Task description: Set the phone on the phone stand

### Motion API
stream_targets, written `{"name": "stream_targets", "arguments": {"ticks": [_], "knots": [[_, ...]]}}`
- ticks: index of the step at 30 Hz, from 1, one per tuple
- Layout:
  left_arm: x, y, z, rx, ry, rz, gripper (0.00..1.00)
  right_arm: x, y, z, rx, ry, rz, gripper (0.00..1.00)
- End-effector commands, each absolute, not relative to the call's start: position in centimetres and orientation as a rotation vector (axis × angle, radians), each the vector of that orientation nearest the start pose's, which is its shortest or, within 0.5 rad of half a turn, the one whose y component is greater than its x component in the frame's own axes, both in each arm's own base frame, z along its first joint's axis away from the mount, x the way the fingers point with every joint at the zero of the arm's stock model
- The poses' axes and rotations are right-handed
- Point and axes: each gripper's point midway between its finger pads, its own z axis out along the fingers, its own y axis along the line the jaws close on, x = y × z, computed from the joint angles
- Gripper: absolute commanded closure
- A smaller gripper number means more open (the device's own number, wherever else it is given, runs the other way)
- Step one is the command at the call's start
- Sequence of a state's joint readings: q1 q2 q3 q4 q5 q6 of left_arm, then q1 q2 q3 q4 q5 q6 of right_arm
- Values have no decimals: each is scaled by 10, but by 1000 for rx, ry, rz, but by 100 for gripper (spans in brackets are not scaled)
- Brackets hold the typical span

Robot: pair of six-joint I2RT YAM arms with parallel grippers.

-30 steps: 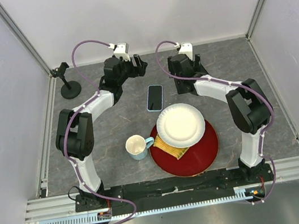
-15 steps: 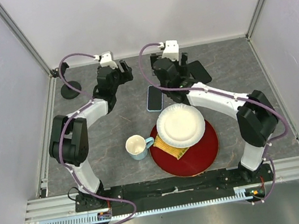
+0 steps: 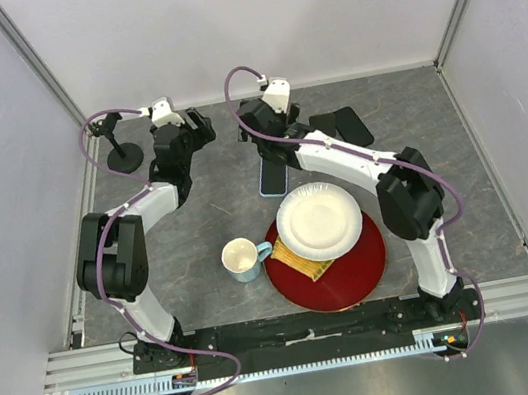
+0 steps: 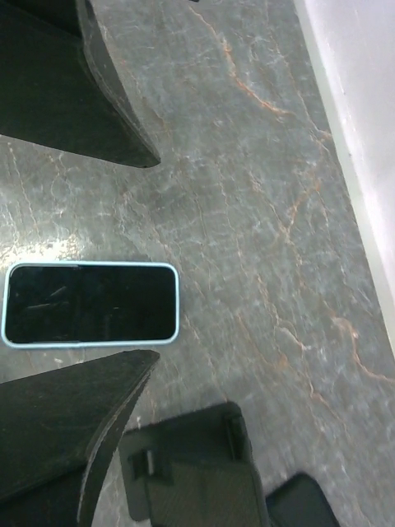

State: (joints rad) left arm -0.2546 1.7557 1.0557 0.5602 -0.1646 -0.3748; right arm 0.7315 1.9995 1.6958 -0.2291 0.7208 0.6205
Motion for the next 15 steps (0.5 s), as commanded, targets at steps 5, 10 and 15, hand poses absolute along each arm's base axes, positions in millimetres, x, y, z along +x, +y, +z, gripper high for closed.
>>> {"name": "stream_targets", "arguments": {"ticks": [5, 10, 15], "knots": [[528, -120, 220, -264, 1599, -391, 16, 472, 328, 161, 206, 2150, 136, 2], [529, -122, 221, -259, 1600, -407, 16, 466, 323, 138, 179, 2224, 84, 2], [529, -125, 220, -248, 1605, -425, 16, 458, 324, 109, 119, 2296, 59, 2]]}}
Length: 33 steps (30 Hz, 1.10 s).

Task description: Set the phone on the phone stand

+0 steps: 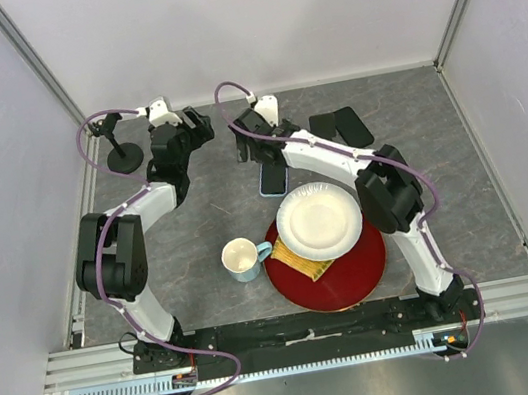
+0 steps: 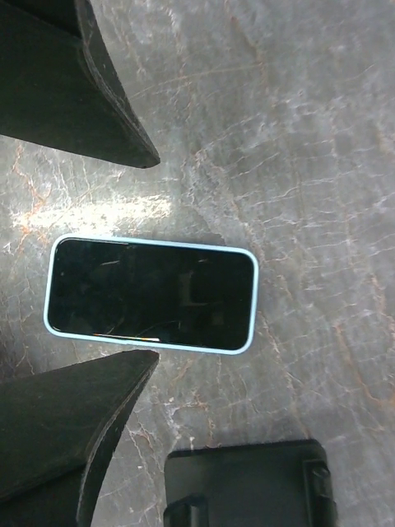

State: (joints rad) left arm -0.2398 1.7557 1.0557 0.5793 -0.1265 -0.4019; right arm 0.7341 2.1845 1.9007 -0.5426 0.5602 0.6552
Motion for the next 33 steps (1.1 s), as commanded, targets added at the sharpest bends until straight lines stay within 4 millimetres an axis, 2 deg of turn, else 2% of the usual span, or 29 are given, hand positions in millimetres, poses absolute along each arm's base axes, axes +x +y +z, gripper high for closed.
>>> {"name": "stream_targets", "arguments": {"ticks": [1, 7, 11, 14, 19, 23, 28, 33], "knots": [[529, -125, 221, -248, 1603, -427, 16, 459, 324, 107, 116, 2300, 55, 2], [531, -127, 220, -239, 1605, -432, 16, 464, 316, 91, 133, 2308, -7, 2], [532, -129, 219, -233, 1610, -443, 16, 467, 314, 68, 144, 2362, 3, 2], [531, -130, 218, -232, 1612, -446, 16, 469, 313, 60, 140, 2383, -7, 2], [531, -131, 219, -230, 1611, -451, 17, 472, 305, 55, 145, 2392, -34, 2], [532, -131, 218, -229, 1612, -452, 17, 473, 306, 43, 122, 2430, -16, 2], [532, -131, 218, -228, 1613, -451, 17, 473, 314, 38, 99, 2452, 20, 2], [531, -131, 218, -227, 1614, -454, 17, 474, 312, 35, 97, 2450, -4, 2]]}}
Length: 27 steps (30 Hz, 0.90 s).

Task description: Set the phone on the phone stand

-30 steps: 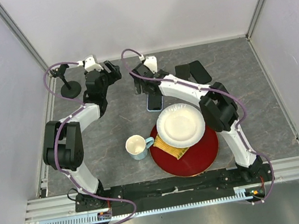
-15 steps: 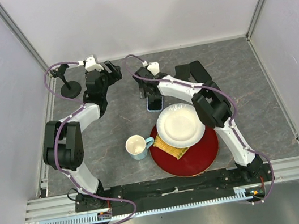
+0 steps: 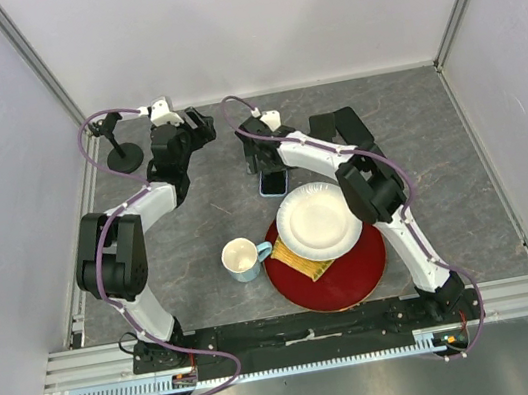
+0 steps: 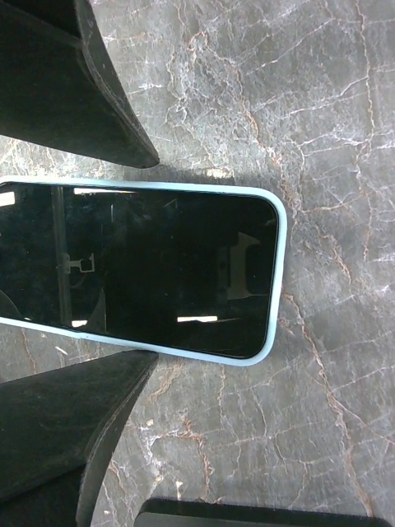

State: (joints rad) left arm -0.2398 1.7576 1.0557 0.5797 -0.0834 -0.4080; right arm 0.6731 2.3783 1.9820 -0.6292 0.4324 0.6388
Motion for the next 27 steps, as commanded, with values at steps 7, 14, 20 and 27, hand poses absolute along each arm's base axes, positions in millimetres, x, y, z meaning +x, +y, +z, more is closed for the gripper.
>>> {"name": "stream_targets", "arguments": {"ticks": [7, 14, 20, 27], "knots": [[532, -132, 218, -225, 1614, -456, 17, 473, 312, 32, 91, 2456, -10, 2], [532, -132, 217, -226, 1615, -455, 17, 473, 320, 29, 47, 2476, 28, 2], [531, -130, 218, -228, 1613, -451, 17, 471, 330, 23, 5, 2486, 55, 11], [531, -130, 217, -223, 1615, -451, 17, 468, 342, 22, -84, 2478, 101, 36]]}}
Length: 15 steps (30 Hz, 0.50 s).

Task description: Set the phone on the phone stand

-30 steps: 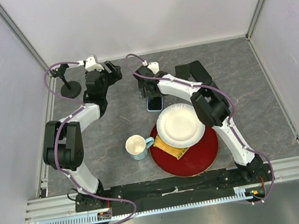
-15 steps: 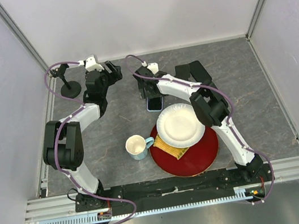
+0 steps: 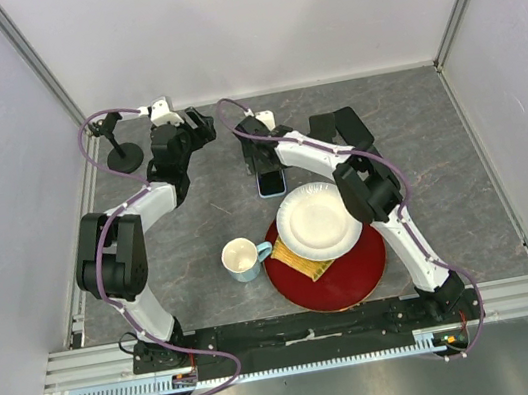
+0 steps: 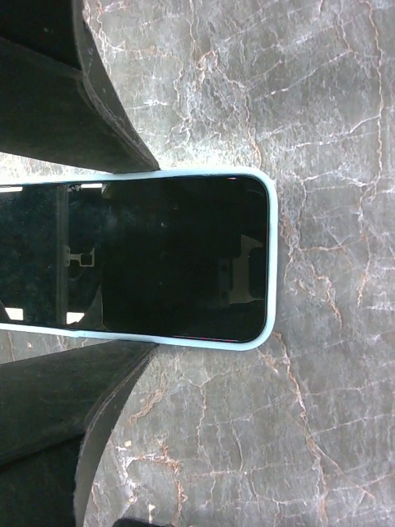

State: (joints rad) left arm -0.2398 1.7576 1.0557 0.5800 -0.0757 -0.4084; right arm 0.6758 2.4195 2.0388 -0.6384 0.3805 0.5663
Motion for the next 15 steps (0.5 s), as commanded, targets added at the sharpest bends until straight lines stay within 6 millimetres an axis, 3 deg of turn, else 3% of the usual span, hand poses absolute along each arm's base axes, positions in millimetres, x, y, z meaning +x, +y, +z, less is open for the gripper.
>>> {"name": "stream_targets", "arguments": {"ticks": [1, 3, 8, 11, 13, 14, 15], "knots": [[531, -130, 218, -223, 1615, -448, 17, 469, 343, 21, -107, 2476, 107, 44], [531, -130, 218, -220, 1619, -449, 17, 471, 345, 22, -185, 2462, 101, 53], [534, -132, 214, -204, 1643, -486, 17, 482, 347, 29, -404, 2374, 69, 100], [538, -140, 210, -180, 1683, -554, 17, 487, 348, 38, -471, 2320, 63, 100], [541, -144, 209, -158, 1701, -614, 18, 491, 348, 60, -511, 2248, 70, 100], [542, -146, 206, -144, 1714, -638, 19, 490, 350, 55, -528, 2212, 99, 100], [544, -141, 207, -144, 1716, -666, 19, 491, 351, 81, -549, 2137, 121, 100]]}}
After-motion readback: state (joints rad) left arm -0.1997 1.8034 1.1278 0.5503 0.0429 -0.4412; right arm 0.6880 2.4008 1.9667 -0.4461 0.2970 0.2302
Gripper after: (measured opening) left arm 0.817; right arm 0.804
